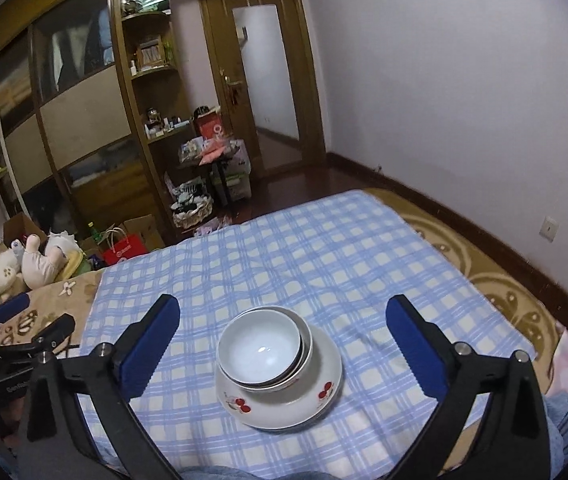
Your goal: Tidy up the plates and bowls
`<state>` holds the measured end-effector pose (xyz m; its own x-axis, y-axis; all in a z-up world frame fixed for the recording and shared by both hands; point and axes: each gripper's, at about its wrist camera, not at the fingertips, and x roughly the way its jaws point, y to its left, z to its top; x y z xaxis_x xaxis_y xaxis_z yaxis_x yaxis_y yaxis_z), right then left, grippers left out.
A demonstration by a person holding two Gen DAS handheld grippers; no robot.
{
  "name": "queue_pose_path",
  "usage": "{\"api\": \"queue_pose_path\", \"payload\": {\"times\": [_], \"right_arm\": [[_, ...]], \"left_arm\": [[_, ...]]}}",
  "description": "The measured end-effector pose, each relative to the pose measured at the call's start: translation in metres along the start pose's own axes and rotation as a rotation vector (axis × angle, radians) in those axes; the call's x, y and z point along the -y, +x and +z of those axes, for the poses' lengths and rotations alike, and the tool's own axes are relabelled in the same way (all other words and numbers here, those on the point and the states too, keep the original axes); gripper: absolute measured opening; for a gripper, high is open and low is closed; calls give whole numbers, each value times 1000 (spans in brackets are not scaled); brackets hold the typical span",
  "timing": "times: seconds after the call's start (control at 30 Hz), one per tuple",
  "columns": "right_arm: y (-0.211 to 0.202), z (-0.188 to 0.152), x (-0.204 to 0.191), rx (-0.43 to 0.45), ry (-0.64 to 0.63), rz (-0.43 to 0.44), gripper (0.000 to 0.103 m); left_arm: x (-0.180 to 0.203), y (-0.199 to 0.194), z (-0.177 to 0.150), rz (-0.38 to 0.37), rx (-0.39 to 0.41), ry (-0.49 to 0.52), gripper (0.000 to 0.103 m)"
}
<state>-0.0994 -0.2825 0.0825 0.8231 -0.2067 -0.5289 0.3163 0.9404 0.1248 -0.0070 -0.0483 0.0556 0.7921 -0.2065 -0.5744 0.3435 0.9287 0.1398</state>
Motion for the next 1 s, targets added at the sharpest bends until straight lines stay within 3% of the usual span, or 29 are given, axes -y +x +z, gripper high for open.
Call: {"api": "queue_pose_path", "payload": {"times": [0.1,0.2,0.37,0.6,1.0], "right_arm": [[-4,-6,-5,21,-14,-6,103],[-4,-12,-9,34,-18,-3,103],[7,-21,-12,34,-38,2,103],[23,-36,-22,2,-95,-37,103],[39,-41,-22,-13,-102,-75,103]], "left_arm": [[-6,-5,-13,-8,60,-66,94],[-9,-3,-21,-33,67,-104,94],[-5,4,-31,6,76,-61,94],[-3,20,-39,1,45,-53,94],[-1,21,-39,20,107,-43,94]]}}
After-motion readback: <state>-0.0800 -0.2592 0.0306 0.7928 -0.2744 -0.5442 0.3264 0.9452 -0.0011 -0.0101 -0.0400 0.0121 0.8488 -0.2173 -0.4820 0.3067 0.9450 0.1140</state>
